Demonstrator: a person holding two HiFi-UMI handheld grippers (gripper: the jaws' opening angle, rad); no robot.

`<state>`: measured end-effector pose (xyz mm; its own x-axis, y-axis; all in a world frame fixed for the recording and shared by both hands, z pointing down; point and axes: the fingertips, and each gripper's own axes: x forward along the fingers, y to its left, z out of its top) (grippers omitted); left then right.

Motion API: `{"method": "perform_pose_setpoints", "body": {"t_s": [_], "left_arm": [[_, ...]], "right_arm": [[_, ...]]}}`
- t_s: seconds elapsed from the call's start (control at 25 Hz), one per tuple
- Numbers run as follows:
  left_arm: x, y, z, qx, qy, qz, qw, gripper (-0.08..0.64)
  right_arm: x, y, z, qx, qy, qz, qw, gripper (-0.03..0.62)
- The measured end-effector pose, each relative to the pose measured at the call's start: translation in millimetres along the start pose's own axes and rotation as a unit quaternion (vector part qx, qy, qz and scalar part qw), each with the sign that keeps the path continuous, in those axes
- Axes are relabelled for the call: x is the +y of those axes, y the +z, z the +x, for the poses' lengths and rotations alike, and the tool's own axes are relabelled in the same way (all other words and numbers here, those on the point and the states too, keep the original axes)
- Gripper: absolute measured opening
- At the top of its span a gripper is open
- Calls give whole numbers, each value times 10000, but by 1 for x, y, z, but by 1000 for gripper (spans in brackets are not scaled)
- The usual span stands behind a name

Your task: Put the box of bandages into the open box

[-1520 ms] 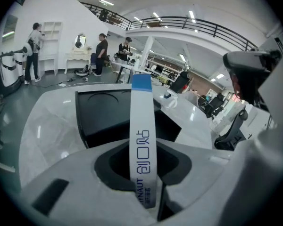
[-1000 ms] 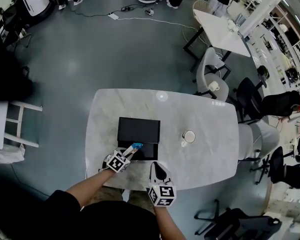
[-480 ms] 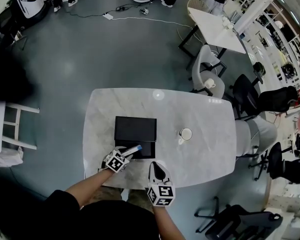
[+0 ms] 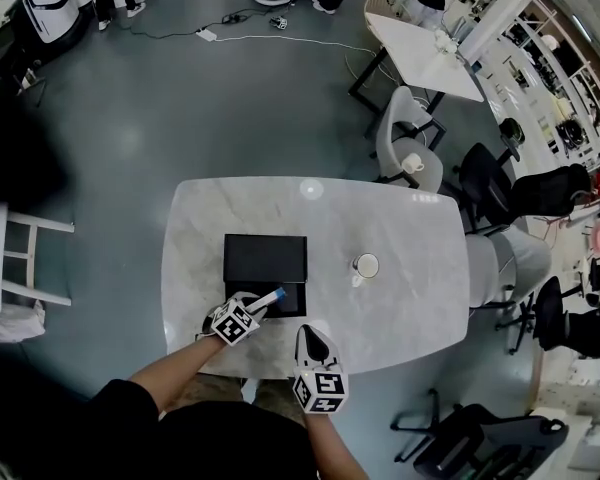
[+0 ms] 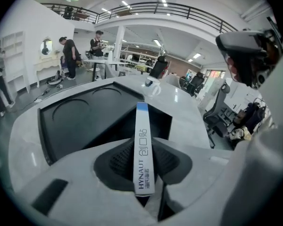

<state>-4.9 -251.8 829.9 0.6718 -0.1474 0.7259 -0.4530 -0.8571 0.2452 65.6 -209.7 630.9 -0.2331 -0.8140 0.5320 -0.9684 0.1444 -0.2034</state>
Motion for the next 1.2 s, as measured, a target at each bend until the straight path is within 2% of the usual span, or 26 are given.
{"method": "perform_pose_setpoints", "body": {"t_s": [0.24, 0.32, 0.44, 0.56, 0.72, 0.8, 0.96, 1.2], "left_arm": [[-8, 4, 9, 243, -500, 217, 9982, 100], [-9, 5, 12, 310, -560, 322, 9974, 100], [3, 5, 15, 353, -301, 365, 9983, 101], [16, 5, 16, 473, 15, 466, 9978, 143], [23, 9, 18, 437, 207, 580, 9971, 189], [23, 14, 18, 344, 271, 678, 9967, 189], [22, 20, 18, 254, 301, 848, 9956, 178], [11, 24, 27, 299, -30, 993, 9946, 163]], "right_arm": [[-1, 1, -2, -21, -108, 46, 9999, 12], [-3, 1, -4, -20, -163, 78, 9998, 12], [-5, -1, -5, -15, -244, 119, 9996, 12], [-7, 0, -6, -16, -340, 149, 9993, 12], [-13, -1, -6, -19, -435, 201, 9989, 12], [-15, -1, -5, -22, -463, 226, 9987, 12], [-15, 2, -1, -39, -499, 251, 9984, 12], [-15, 4, 4, -20, -538, 293, 9981, 12]]}}
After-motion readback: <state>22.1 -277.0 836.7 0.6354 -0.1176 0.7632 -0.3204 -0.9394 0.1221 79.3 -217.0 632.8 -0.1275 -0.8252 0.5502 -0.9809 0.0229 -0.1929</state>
